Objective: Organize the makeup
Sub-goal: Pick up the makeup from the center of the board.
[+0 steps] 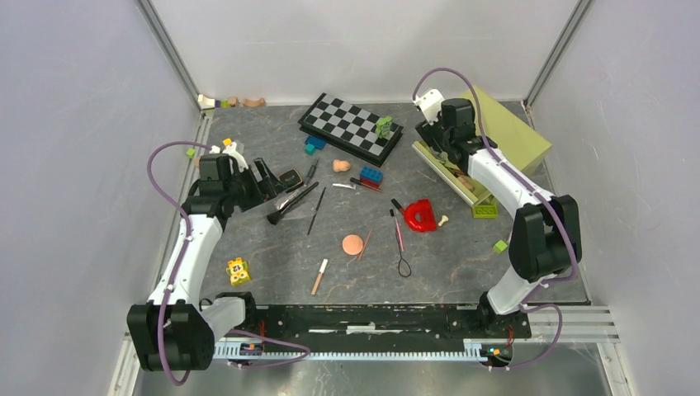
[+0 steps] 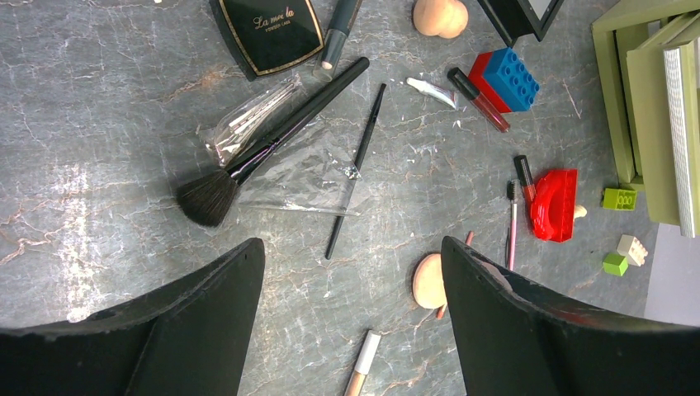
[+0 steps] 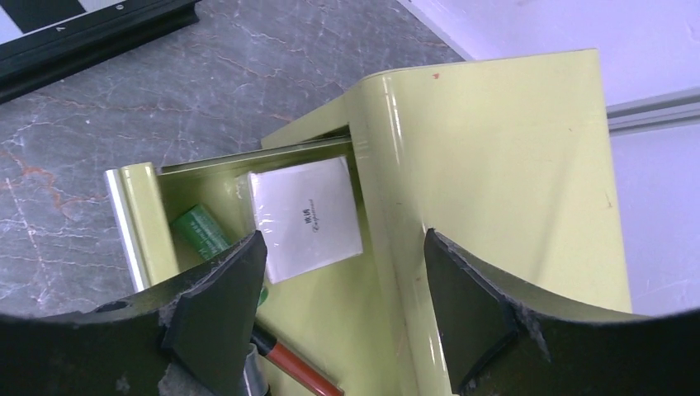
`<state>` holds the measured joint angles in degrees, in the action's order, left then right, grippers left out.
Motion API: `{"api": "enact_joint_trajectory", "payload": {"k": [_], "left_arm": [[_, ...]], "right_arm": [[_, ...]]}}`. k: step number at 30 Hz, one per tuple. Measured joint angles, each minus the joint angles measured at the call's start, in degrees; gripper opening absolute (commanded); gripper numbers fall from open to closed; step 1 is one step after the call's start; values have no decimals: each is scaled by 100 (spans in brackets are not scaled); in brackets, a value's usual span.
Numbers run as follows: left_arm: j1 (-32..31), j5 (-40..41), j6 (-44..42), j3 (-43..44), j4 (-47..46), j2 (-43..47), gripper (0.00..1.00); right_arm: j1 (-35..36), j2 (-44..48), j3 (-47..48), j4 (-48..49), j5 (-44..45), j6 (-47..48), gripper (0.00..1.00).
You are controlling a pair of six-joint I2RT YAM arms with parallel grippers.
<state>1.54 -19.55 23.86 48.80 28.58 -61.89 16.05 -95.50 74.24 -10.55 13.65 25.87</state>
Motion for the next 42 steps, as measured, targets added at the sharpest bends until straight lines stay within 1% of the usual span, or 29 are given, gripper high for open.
{"api": "enact_joint_trajectory", "payload": {"k": [3, 8, 13, 15, 19, 22, 26, 31, 42], "left_arm": [[0, 0, 0, 0, 0, 0, 84], [0, 0, -2, 0, 0, 0, 84], [0, 0, -2, 0, 0, 0, 84], [0, 0, 0, 0, 0, 0, 84], [0, 0, 0, 0, 0, 0, 84], [0, -2, 0, 0, 0, 0, 84], [0, -4, 0, 0, -2, -2, 84], [0, -2, 0, 0, -2, -2, 84], [2, -2, 0, 0, -2, -11, 84]], "right_arm": [[-42, -2, 0, 31, -4, -4, 76], [-42, -13, 0, 59, -13, 17, 60], [-42, -13, 2, 28, -282, -85, 43], [-42, -13, 2, 13, -420, -144, 34], [-42, -17, 39, -131, -774, -262, 11], [-42, -138, 236, -337, -960, -319, 1], [-44, -490, 573, -527, -1027, -369, 0], [-63, -809, 717, -721, -1027, -415, 0], [-94, -861, 815, -756, -992, -476, 0]]}}
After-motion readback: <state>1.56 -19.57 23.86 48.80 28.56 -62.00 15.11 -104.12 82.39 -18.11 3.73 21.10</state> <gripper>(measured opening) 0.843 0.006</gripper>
